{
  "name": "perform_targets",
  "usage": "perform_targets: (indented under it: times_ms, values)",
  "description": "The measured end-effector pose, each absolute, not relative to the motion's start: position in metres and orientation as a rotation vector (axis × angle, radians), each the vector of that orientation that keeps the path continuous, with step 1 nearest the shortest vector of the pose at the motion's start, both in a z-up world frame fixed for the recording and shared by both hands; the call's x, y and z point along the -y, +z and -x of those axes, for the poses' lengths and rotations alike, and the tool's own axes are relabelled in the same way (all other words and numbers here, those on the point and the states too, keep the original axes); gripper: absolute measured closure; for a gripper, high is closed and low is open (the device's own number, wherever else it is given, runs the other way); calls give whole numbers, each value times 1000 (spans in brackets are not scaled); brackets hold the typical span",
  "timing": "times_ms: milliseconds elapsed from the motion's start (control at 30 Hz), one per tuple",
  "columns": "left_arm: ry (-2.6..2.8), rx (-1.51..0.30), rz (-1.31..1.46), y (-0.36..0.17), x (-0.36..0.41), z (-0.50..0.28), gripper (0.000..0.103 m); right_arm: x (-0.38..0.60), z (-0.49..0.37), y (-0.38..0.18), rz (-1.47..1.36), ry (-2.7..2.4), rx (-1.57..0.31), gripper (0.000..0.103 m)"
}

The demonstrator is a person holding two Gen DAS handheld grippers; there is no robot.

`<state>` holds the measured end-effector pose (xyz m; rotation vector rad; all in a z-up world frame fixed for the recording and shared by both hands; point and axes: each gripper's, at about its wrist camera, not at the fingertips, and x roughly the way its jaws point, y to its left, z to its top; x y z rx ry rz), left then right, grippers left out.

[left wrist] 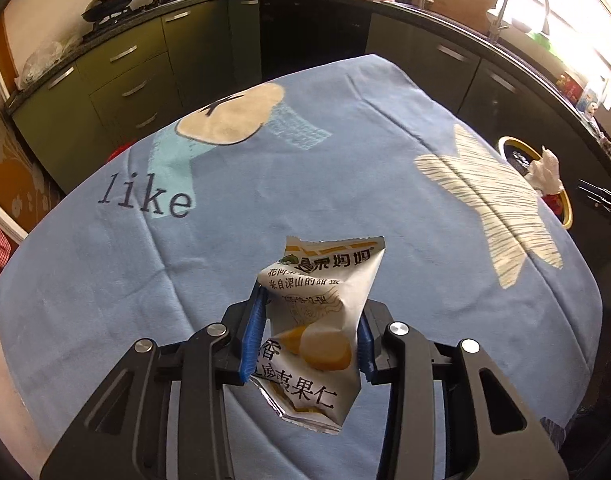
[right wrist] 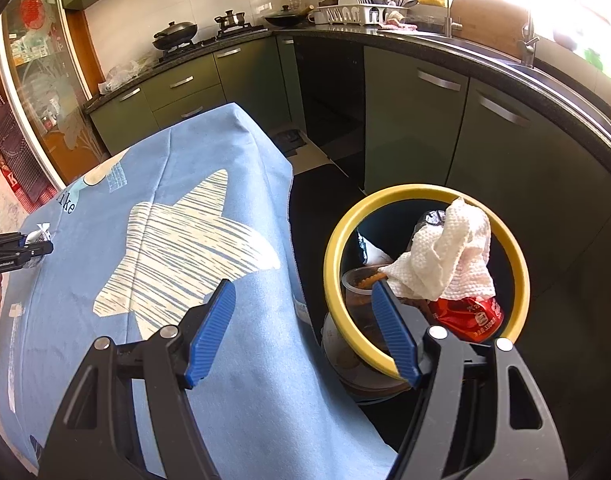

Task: Collect trash
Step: 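Grasp the white snack wrapper with the left gripper, then carry the snack wrapper over the bin and open the left gripper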

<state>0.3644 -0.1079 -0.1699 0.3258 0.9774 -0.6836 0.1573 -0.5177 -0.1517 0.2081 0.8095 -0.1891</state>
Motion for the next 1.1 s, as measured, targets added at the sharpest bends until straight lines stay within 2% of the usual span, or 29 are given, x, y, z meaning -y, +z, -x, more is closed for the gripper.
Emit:
perform_targets:
  times_ms: [300, 567, 900, 1100]
  values:
    - [-894, -887, -419, -123, 204, -295, 64, 548, -127, -145, -206, -254, -789, 36]
    - [-1139, -854, -521, -109, 337, -247, 64, 604, -75, -141, -273, -377, -743, 36]
    - [-1237, -915, -602, -140, 518, -259, 63, 644, -33, -153, -369, -418, -719, 36]
    - [-1174, -950, -617, -173, 581, -285, 63, 657, -22, -160, -398, -427, -720, 36]
